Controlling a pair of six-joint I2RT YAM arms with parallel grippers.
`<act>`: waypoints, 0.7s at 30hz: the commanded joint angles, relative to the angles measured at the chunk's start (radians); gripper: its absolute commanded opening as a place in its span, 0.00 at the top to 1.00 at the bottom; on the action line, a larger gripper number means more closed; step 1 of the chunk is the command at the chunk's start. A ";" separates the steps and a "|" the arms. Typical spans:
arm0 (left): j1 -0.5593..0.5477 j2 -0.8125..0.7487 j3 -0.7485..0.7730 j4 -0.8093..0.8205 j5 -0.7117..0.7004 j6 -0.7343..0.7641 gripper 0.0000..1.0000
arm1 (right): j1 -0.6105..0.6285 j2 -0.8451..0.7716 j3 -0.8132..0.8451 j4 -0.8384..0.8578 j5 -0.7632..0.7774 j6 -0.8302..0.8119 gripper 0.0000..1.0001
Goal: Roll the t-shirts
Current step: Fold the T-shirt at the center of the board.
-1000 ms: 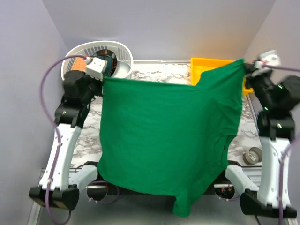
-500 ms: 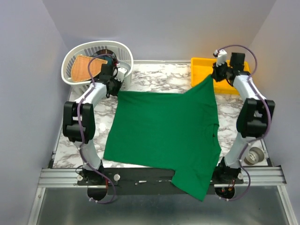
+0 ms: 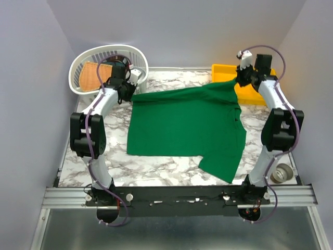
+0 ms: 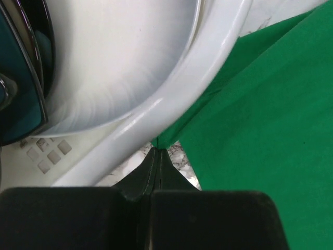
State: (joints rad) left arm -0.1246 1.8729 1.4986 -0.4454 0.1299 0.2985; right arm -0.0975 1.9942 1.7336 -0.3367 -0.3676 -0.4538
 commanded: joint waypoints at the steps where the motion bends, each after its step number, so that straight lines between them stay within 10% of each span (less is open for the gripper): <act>1: 0.013 -0.101 -0.093 0.028 0.040 0.010 1.00 | -0.001 -0.200 -0.253 -0.007 0.012 -0.003 1.00; 21: 0.014 -0.132 -0.259 0.080 0.036 0.019 1.00 | -0.001 -0.365 -0.574 -0.077 0.013 -0.017 1.00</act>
State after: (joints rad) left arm -0.1173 1.7546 1.2613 -0.3874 0.1619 0.2913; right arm -0.0975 1.6848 1.2339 -0.3473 -0.3527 -0.4591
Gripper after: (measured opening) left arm 0.006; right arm 0.009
